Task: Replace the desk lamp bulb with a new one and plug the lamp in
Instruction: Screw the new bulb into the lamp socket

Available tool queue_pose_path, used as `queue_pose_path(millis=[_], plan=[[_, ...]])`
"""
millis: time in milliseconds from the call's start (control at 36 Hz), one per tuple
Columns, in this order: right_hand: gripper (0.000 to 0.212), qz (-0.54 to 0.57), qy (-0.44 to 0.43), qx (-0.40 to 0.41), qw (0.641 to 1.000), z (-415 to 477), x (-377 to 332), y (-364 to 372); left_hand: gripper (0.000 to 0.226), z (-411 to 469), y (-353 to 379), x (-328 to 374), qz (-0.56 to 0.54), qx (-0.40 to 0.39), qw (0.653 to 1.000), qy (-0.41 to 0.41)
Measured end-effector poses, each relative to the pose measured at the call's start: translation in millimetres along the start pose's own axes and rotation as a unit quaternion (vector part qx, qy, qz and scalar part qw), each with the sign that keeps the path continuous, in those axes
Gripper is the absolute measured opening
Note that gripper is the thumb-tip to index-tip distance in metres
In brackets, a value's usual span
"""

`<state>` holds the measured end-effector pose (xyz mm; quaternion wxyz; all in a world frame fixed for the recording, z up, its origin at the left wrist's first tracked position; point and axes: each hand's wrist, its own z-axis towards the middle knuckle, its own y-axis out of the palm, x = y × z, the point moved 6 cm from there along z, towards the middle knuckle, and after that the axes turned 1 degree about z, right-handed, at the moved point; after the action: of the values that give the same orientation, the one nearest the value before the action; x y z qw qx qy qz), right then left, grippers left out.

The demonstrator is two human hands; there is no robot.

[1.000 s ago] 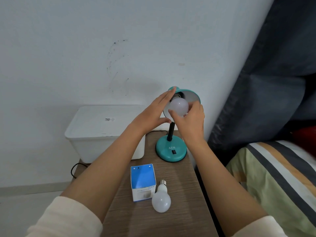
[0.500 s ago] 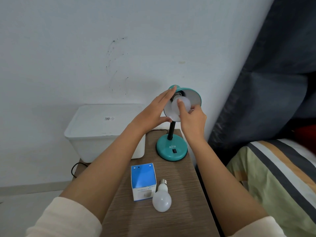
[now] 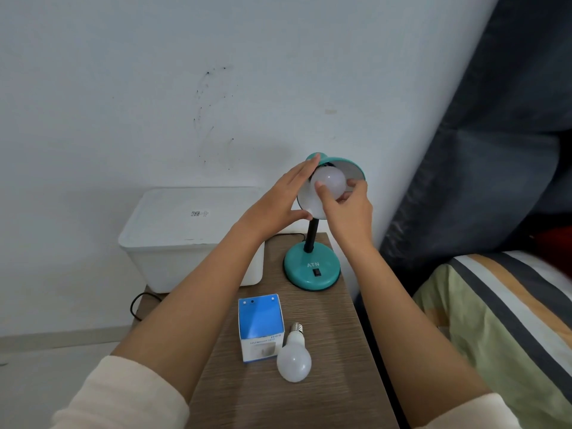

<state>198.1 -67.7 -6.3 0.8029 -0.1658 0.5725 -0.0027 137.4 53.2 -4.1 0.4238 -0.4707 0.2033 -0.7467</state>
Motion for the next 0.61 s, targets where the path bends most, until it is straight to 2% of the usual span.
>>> queue_pose_path(millis=[56, 139, 222, 306, 500, 611], plan=[[0.06, -0.029, -0.03, -0.021, 0.999, -3, -2, 4, 0.1, 1, 0, 0, -0.006, 0.003, 1.0, 0.002], [0.054, -0.06, -0.07, -0.031, 0.995, -6, -5, 6, 0.1, 2, 0, -1, -0.007, 0.003, 1.0, 0.008], [0.043, -0.021, -0.019, -0.006, 1.0, -2, 3, 2, 0.101, 1, 0, -1, -0.005, -0.003, 1.0, 0.0], [0.043, 0.008, 0.03, 0.009, 0.999, -1, 11, 2, 0.101, 1, 0, 0, -0.005, -0.002, 1.0, -0.001], [0.065, 0.007, -0.022, -0.01, 1.0, -7, 2, 2, 0.101, 0, 0, -1, -0.001, -0.003, 1.0, 0.003], [0.057, -0.003, -0.033, 0.005, 0.999, -6, 3, -1, 0.1, 0, 0, -2, -0.004, -0.001, 1.0, 0.004]])
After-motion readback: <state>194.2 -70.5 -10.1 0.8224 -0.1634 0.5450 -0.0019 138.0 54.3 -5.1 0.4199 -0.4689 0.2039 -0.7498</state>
